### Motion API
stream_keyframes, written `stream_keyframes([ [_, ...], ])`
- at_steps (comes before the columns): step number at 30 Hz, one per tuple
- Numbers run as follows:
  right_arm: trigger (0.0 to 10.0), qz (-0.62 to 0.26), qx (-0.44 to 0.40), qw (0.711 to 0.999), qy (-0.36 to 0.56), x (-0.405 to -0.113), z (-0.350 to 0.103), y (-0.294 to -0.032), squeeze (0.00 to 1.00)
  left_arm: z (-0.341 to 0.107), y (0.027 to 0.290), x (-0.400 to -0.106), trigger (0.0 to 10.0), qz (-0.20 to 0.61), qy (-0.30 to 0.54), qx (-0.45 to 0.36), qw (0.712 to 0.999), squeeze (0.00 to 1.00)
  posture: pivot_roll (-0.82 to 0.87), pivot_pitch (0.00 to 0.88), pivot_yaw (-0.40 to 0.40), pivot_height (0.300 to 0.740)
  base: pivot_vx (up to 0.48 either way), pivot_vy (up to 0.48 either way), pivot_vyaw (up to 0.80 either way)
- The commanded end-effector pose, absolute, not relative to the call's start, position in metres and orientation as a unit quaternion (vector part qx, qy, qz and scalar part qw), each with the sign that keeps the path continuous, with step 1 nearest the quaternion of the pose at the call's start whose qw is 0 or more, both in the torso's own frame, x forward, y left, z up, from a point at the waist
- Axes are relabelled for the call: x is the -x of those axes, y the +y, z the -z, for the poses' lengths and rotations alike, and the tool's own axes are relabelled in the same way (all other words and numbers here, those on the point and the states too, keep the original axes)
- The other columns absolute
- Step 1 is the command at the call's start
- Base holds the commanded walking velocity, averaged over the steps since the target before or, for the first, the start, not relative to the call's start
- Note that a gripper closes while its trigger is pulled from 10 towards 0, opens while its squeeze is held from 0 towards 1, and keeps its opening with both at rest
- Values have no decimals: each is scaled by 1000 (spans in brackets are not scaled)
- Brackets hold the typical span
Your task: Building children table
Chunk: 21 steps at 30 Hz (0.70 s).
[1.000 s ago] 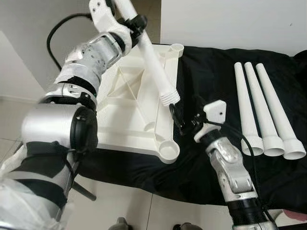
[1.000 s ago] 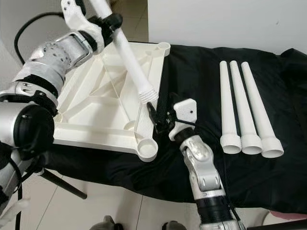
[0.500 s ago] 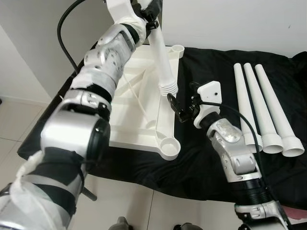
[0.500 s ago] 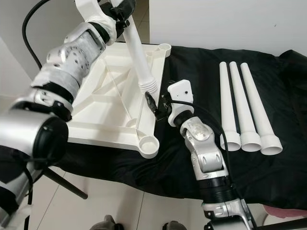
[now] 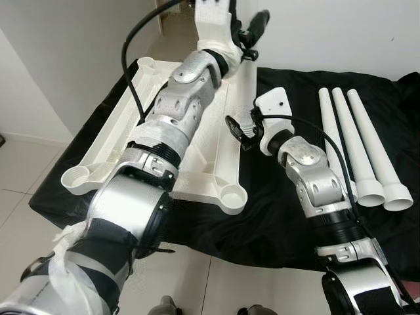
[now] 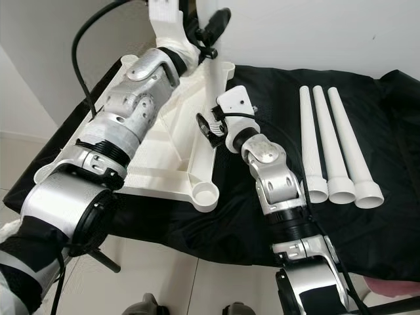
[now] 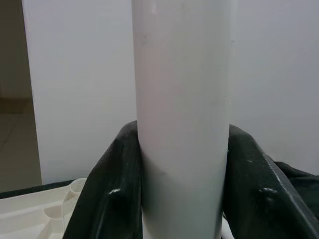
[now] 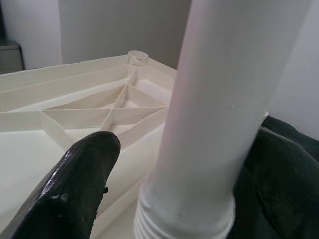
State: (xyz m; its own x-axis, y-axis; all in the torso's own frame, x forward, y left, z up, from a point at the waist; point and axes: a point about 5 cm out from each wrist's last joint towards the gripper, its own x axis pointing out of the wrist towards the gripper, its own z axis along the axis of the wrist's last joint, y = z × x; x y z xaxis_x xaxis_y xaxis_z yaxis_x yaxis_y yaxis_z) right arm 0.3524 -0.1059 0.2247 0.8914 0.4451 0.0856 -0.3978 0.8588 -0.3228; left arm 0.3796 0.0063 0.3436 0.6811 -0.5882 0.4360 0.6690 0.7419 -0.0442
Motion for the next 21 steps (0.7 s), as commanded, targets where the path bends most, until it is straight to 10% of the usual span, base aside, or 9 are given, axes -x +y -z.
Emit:
stream_keyframes([
  [1, 10000, -225, 153, 960, -69, -356, -224, -100, 0, -349, -4, -367, 10000, 440, -228, 64, 866, 0, -60, 0, 31, 740, 0, 0, 0],
  [7, 10000, -224, 155, 960, -65, -362, -225, -96, 0, -350, -8, -362, 10000, 445, -234, 63, 862, 0, -56, 0, 33, 740, 0, 0, 0],
  [8, 9216, -219, 150, 962, -65, -365, -227, -96, 0, -351, -9, -362, 10000, 446, -236, 63, 861, 0, -56, 0, 34, 740, 0, 0, 0],
  [9, 4941, -212, 144, 964, -69, -367, -229, -96, 0, -351, -10, -360, 10000, 447, -237, 61, 861, 0, -57, 0, 35, 740, 0, 0, 0],
  [11, 8471, -204, 139, 966, -73, -370, -232, -96, 0, -351, -11, -359, 10000, 449, -237, 61, 859, 0, -59, 0, 39, 740, 0, 0, 0],
  [14, 10000, -189, 133, 969, -82, -374, -236, -98, 0, -352, -13, -358, 10000, 452, -237, 62, 858, 0, -59, 0, 41, 740, 0, 0, 0],
  [19, 10000, -174, 118, 974, -84, -379, -239, -101, 0, -352, -14, -357, 10000, 454, -237, 63, 856, 0, -58, 0, 43, 740, 0, 0, 0],
  [20, 6157, -168, 110, 976, -85, -380, -240, -102, 0, -352, -15, -357, 10000, 455, -237, 62, 856, 0, -56, 0, 43, 740, 0, 0, 0],
  [21, 6157, -168, 110, 976, -85, -380, -240, -102, 0, -352, -15, -357, 10000, 455, -237, 62, 856, 0, -56, 0, 43, 740, 0, 0, 0],
])
